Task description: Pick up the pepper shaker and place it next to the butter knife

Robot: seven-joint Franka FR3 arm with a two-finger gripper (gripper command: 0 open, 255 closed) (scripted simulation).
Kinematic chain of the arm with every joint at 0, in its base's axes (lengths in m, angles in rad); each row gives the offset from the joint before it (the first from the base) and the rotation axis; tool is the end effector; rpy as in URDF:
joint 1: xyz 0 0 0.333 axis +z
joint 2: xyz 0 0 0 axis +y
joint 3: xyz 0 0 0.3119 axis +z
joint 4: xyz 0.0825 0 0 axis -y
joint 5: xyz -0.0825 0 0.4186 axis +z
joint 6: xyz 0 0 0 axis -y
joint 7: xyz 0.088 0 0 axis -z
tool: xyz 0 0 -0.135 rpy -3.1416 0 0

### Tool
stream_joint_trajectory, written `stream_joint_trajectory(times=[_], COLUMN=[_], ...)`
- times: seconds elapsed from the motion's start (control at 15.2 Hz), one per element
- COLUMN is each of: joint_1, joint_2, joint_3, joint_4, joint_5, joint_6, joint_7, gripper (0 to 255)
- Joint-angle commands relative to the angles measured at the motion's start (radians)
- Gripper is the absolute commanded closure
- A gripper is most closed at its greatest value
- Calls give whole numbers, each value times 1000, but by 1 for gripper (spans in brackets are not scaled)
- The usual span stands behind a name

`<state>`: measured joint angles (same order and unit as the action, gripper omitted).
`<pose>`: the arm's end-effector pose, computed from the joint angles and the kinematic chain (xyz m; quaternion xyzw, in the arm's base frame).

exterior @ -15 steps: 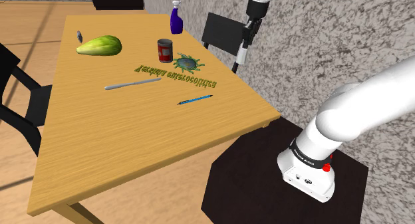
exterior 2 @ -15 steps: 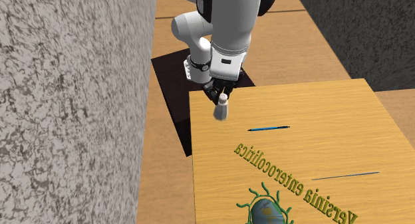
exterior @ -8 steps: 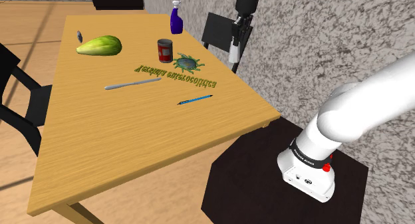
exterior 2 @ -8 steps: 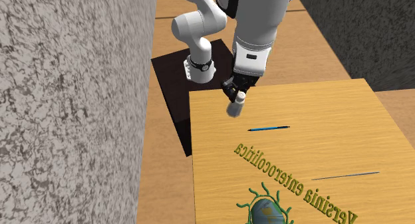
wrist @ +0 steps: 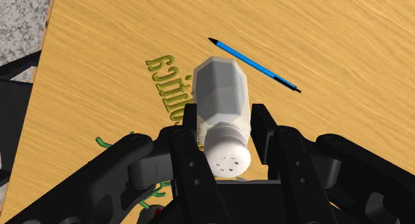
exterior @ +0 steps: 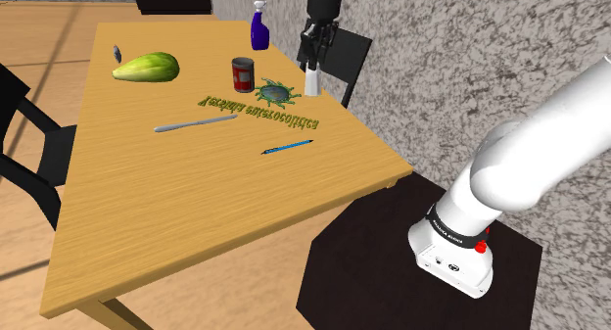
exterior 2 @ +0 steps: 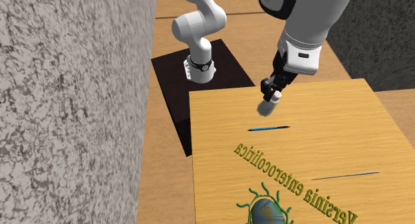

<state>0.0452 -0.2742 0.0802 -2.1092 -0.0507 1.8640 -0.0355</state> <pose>0.5090 0.0608 0.4933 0.9956 0.0859 0.0155 0.0346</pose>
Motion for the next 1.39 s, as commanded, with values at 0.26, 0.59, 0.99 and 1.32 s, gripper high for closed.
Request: stream_joint_trajectory(times=[0.26,0.59,0.99,1.32], joint_1=[46,91,156,155], joint_2=[134,269,450,452], joint_3=[82,141,190,188], joint_4=[139,296,509,444], joint_5=[-2,-25,-74,-76], joint_6=[-14,-45,-92,-26], joint_7=[131,240,357,363], gripper=[255,255,255,255])
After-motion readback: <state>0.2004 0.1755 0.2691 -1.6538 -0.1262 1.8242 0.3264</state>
